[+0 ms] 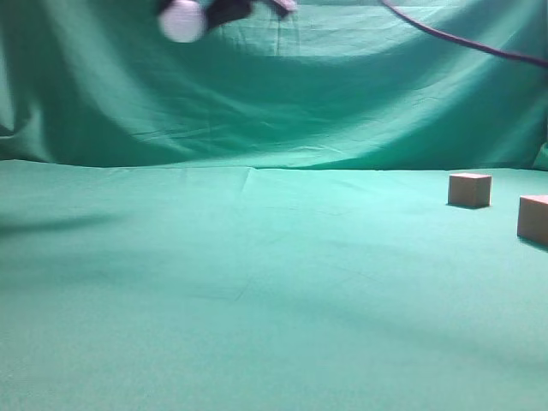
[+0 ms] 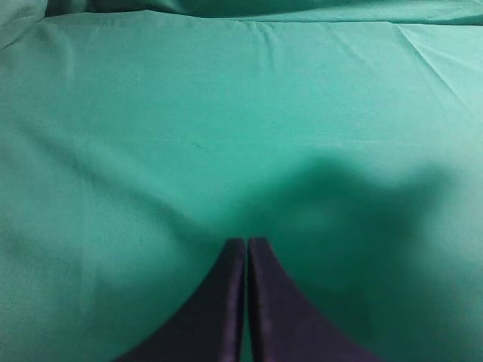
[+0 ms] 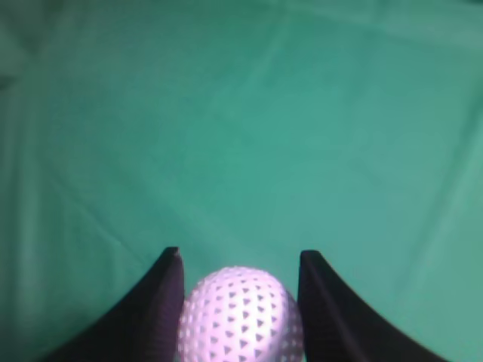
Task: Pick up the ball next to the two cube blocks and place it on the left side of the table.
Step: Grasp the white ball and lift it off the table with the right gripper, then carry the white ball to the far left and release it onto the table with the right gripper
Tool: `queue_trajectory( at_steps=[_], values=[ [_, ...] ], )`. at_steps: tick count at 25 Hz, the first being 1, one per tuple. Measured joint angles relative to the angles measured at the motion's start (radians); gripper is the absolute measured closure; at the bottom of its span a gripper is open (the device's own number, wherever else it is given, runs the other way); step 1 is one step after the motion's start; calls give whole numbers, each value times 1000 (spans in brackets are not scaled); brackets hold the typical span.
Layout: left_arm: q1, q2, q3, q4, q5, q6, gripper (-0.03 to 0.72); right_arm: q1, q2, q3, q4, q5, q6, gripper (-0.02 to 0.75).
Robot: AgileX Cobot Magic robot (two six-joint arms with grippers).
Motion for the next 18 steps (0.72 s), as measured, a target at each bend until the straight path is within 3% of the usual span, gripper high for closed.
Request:
queue_trajectory(
  at_steps=[4, 9, 18],
  values=[
    [0, 0, 0, 0, 0, 0, 688, 146, 185, -191, 50, -98, -108, 414],
    [0, 0, 0, 0, 0, 0, 688, 267, 422, -410, 64, -189, -169, 414],
    [0, 0, 0, 0, 0, 0, 688, 311, 590, -474, 69, -361, -304, 414]
  ],
)
